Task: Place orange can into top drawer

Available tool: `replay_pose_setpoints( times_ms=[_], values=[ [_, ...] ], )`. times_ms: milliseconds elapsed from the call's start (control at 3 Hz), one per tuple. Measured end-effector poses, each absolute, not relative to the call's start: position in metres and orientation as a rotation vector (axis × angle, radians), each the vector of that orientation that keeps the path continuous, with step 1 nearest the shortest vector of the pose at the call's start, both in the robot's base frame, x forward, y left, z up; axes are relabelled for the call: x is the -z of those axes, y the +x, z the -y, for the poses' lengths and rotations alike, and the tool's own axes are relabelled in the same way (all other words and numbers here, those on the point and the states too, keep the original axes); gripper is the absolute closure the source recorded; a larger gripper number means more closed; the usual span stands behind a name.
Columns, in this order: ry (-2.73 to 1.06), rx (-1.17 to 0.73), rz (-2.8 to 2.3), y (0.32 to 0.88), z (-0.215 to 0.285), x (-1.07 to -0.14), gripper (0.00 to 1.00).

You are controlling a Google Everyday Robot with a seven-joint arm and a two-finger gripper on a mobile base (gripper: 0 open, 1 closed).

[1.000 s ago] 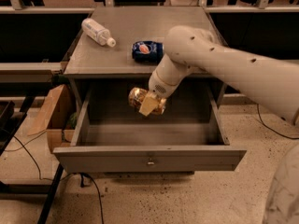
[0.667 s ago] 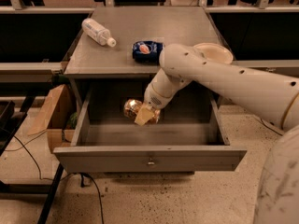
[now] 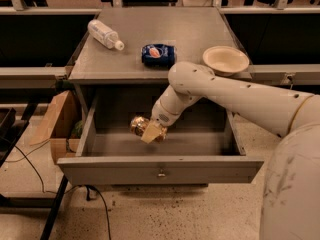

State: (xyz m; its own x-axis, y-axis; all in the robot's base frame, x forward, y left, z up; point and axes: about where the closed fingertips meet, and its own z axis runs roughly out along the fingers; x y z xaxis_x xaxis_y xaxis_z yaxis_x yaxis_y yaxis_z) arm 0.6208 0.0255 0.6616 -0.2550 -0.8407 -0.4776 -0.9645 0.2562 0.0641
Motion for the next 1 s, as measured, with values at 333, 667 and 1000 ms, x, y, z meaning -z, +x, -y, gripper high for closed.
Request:
replay_pose_setpoints(
  times_ms=[333,667,1000],
  values=[
    [-1.638,-0.509,-2.188,0.6227,-0.0269,-0.6574,0.40],
    [-1.636,-0.511,-2.188,0.6229,-0.0270,-0.6571,0.07],
    [-1.636,-0.511,-2.188,0.6229,-0.0270,-0.6571,0.00]
  ],
)
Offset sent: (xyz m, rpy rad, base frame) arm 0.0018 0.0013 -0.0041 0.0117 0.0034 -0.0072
